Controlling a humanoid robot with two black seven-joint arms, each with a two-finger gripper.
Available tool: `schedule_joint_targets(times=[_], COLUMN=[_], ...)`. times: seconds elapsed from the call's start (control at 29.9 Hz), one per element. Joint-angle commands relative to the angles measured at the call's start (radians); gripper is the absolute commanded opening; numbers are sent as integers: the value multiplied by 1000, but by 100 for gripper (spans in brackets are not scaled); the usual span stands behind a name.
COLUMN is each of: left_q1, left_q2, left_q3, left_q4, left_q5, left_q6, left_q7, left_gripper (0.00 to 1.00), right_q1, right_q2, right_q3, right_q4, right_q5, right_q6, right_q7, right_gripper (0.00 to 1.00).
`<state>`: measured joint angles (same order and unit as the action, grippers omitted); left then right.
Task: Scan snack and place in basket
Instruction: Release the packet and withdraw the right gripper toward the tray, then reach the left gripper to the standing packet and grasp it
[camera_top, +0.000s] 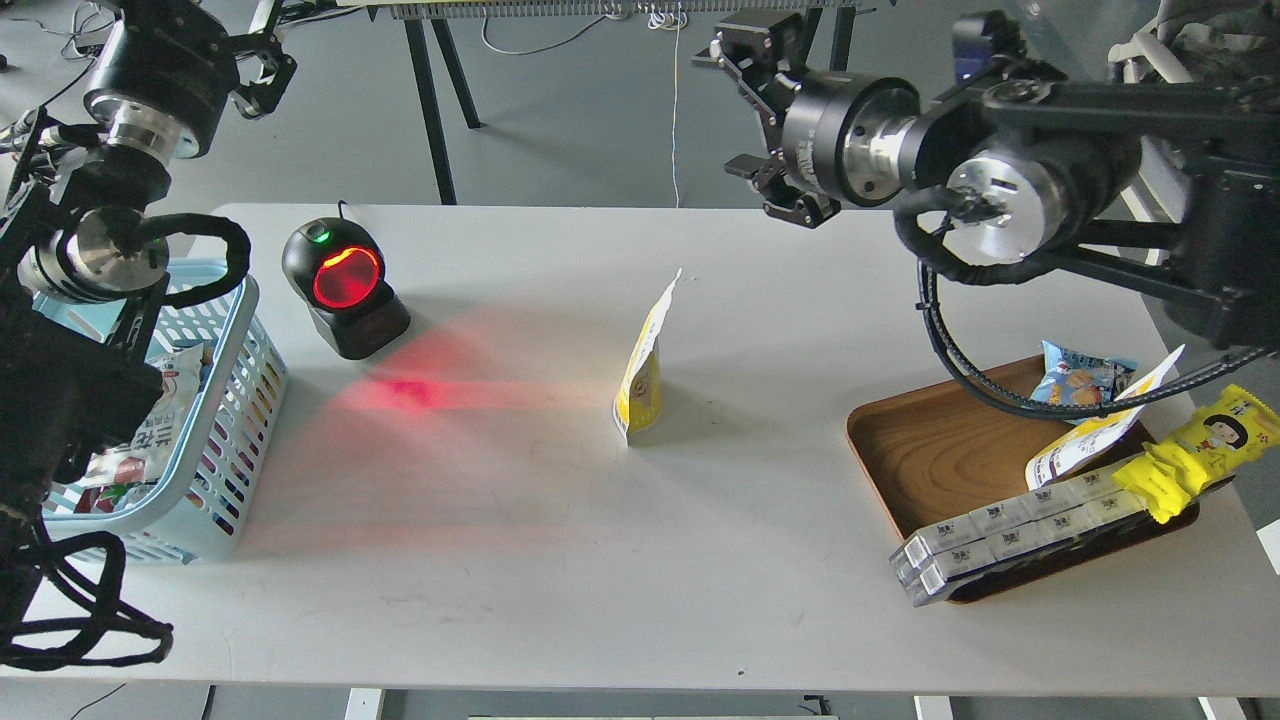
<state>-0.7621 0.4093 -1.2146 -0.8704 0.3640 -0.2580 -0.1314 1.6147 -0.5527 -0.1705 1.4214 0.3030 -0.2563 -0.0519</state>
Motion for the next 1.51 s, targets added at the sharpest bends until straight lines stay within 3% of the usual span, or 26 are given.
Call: schedule_joint_targets(times=[0.0, 0.17, 0.33, 0.6, 0.84, 1.0, 1.24, 1.34, 1.47], left_q1=[0, 4, 18, 47, 50, 52, 52, 50, 52], left_q2=[69, 244, 475, 654, 724, 628, 438, 360, 248], left_q3=[26, 85, 133, 227, 429, 512, 668, 705, 708], left_q4=[-36, -159, -401, -625, -867, -884, -881, -875, -872], left_q5=[10, 53, 150, 387, 634, 821, 1142, 1236, 1250], left_q6=[0, 2, -6, 43, 34, 36, 28, -6, -98], left_q7=[2, 3, 3, 7, 22, 59, 188, 272, 422], left_gripper=[100, 100, 100, 100, 100, 100, 100, 100, 100], right_q1=[-131, -315, -449, -614, -685, -687, -678, -674, -679], right_q2=[-24, -46, -46, -41, 26, 39, 89, 93, 89], right_q3=[136, 365, 560, 721, 816, 813, 746, 729, 726], right_q4=[-97, -249, -367, -542, -801, -888, -927, -929, -929], right_q5=[-2, -2, -2, 8, 7, 2, -54, -61, -62], right_q6=[58, 156, 271, 494, 722, 745, 745, 736, 729], right_q7=[1, 0, 0, 1, 0, 0, 0, 1, 1], right_gripper=[92, 93, 95, 96, 96, 96, 97, 97, 97])
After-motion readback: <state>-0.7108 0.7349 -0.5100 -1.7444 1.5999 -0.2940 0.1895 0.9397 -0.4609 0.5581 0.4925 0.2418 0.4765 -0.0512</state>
